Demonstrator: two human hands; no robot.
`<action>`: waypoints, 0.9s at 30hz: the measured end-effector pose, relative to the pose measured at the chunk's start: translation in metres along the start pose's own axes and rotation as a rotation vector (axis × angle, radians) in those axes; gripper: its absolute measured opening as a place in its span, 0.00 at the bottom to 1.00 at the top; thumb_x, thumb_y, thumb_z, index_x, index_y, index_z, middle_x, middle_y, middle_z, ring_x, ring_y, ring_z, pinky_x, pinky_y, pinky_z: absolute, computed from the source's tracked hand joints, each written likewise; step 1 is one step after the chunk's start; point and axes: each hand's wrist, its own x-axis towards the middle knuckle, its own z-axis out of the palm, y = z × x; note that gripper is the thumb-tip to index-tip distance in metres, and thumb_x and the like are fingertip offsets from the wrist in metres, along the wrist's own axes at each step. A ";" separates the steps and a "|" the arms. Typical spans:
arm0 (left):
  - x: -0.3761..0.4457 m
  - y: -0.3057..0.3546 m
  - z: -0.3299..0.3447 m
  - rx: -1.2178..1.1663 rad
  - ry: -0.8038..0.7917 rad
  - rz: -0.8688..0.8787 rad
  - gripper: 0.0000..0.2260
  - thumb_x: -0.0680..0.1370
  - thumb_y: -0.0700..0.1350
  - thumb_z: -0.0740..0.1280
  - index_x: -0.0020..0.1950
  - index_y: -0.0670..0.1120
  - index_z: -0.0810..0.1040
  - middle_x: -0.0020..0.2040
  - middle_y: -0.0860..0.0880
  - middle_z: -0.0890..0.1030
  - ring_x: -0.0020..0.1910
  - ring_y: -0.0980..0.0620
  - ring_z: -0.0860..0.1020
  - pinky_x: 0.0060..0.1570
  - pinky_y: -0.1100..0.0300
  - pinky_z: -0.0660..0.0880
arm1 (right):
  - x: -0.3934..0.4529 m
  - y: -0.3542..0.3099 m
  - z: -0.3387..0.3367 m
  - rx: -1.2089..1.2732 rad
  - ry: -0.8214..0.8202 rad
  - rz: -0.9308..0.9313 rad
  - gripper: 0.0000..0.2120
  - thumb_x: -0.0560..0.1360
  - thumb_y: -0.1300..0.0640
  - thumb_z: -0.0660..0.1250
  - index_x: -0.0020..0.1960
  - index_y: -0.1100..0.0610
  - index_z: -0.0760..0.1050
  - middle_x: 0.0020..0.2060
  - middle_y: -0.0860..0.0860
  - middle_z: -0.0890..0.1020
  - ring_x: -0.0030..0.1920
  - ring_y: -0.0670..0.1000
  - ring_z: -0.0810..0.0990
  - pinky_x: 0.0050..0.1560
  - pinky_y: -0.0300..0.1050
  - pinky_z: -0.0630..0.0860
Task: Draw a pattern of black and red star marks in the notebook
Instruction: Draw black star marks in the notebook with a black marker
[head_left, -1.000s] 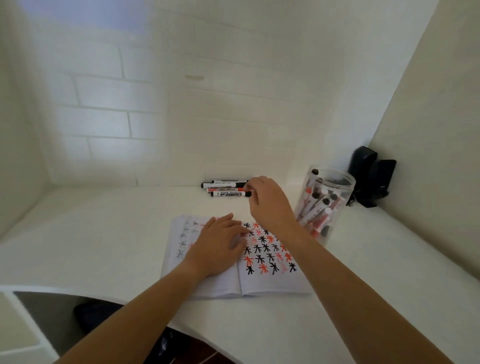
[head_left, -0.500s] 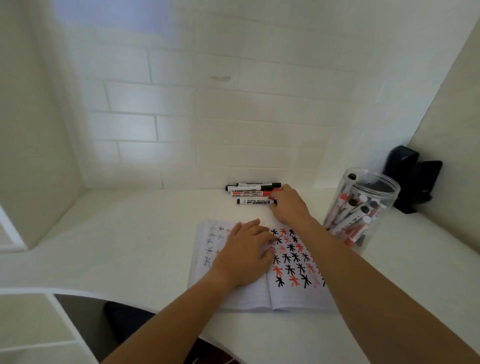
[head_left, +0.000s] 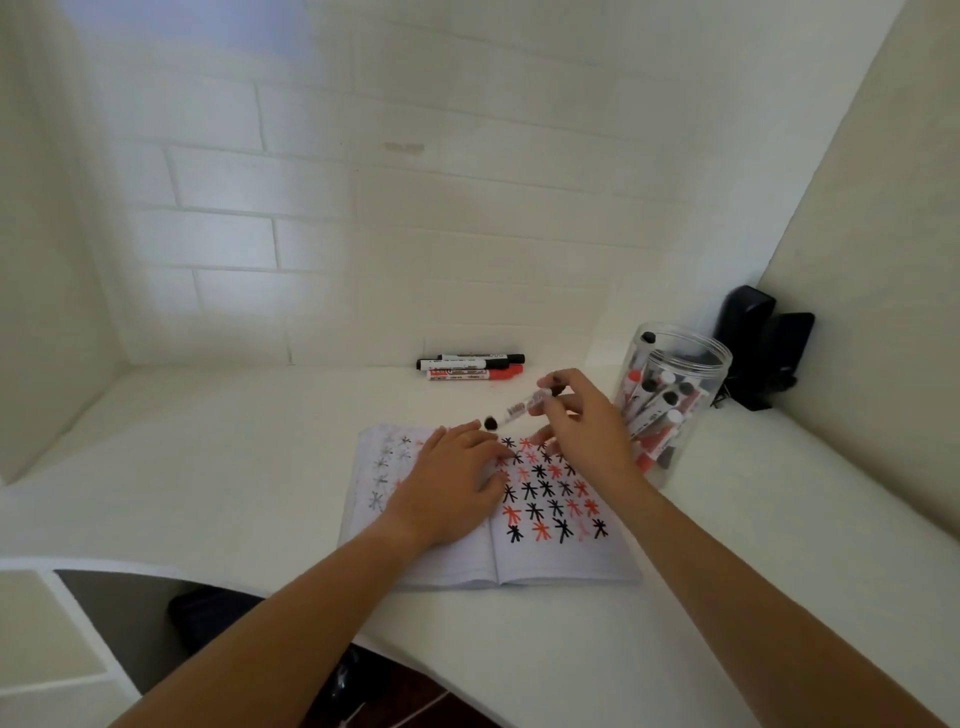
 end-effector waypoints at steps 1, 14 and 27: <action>-0.001 0.001 -0.001 -0.003 0.006 0.003 0.17 0.82 0.53 0.59 0.70 0.55 0.74 0.72 0.54 0.72 0.77 0.54 0.60 0.78 0.47 0.51 | -0.012 -0.003 -0.006 0.104 -0.007 0.020 0.05 0.84 0.57 0.63 0.56 0.49 0.77 0.47 0.53 0.86 0.40 0.55 0.88 0.39 0.50 0.85; -0.012 0.015 -0.008 -0.039 0.161 0.182 0.22 0.82 0.55 0.61 0.76 0.56 0.65 0.65 0.57 0.73 0.63 0.58 0.72 0.66 0.58 0.66 | -0.074 0.012 -0.029 -0.534 -0.184 -0.231 0.13 0.82 0.54 0.65 0.66 0.48 0.73 0.50 0.49 0.84 0.45 0.52 0.84 0.46 0.53 0.82; -0.006 0.009 -0.001 0.034 0.135 0.292 0.17 0.85 0.54 0.53 0.51 0.47 0.76 0.46 0.52 0.75 0.45 0.53 0.69 0.48 0.55 0.69 | -0.080 0.026 -0.001 -0.884 0.067 -0.700 0.14 0.82 0.48 0.57 0.51 0.54 0.79 0.38 0.48 0.79 0.31 0.51 0.78 0.24 0.42 0.65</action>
